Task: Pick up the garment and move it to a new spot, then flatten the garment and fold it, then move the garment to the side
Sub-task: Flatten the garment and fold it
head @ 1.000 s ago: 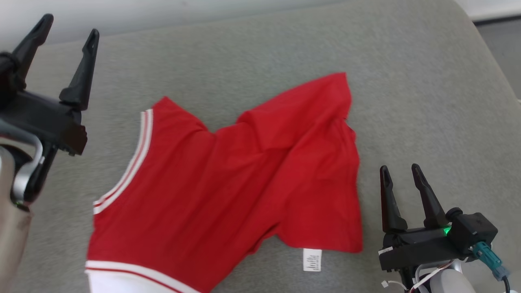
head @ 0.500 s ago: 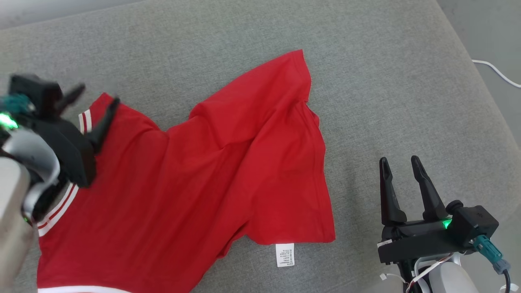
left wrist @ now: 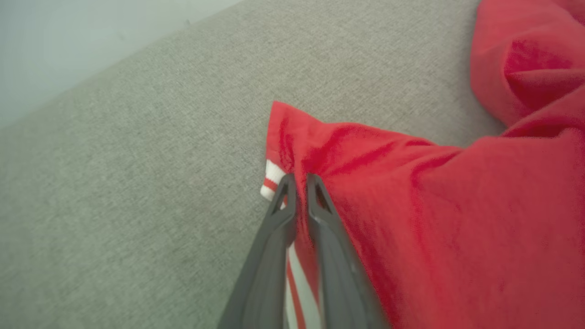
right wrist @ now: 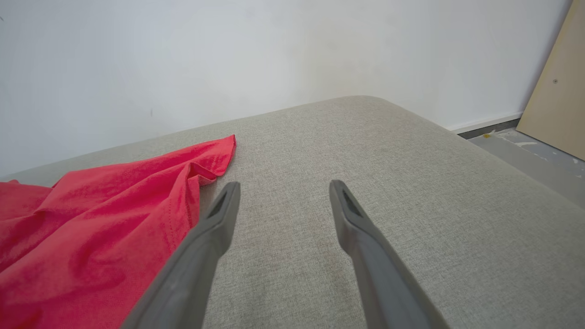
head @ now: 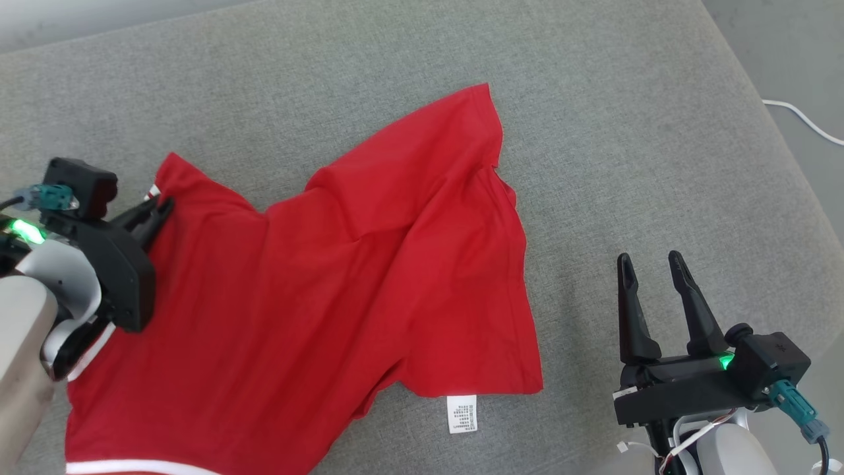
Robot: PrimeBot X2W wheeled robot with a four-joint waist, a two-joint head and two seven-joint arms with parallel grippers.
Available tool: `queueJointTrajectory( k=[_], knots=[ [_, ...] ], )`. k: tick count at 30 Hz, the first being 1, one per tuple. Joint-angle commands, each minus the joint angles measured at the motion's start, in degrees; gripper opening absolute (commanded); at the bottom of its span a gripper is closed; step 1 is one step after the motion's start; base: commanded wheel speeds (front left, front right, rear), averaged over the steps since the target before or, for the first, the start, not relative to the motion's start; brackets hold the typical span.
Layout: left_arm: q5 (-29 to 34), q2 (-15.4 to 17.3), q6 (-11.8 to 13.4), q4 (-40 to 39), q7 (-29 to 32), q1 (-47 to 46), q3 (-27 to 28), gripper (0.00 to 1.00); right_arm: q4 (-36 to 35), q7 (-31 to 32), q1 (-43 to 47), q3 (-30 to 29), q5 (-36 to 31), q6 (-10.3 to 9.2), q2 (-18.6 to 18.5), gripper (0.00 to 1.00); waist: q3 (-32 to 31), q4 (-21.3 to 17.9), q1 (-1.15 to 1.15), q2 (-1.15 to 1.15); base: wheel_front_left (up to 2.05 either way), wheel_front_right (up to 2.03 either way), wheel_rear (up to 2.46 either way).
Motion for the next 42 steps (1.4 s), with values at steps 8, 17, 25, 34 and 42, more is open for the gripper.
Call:
queueJointTrajectory(
  k=[8,17,25,34,42],
  knots=[
    [2.49,-1.77,1.4,7.95,-11.01,-4.85,1.42,0.0,0.3,-0.02,0.76,-0.91,-1.58,-0.13,0.03,1.0,-2.04,2.05,0.0,-0.01,0.0,0.0,0.0],
    [4.05,-1.73,3.86,15.1,-17.58,-4.76,2.1,0.0,0.89,-0.02,1.26,-1.48,-3.18,-0.13,0.03,1.0,-3.93,3.82,0.0,-0.01,0.0,0.0,0.0],
    [4.96,-5.2,4.43,15.9,-20.98,-2.67,2.94,1.0,0.34,-0.02,1.32,-1.84,-5.2,-0.13,0.03,1.0,-6.62,6.93,0.0,-0.01,0.0,0.0,0.0],
    [10.16,-7.39,9.99,-2.08,-21.1,9.05,18.73,1.0,-1.19,-0.02,1.93,-2.13,-7.04,-0.13,0.03,1.0,-10.65,11.92,0.0,-0.01,0.0,0.0,0.0],
    [16.49,-13.3,11.88,-16.32,-21.11,26.85,32.67,1.0,-1.64,-0.02,4.73,-2.8,-7.83,-0.13,0.01,1.0,-14.59,17.15,0.0,-0.01,0.0,0.0,0.0]
  ],
)
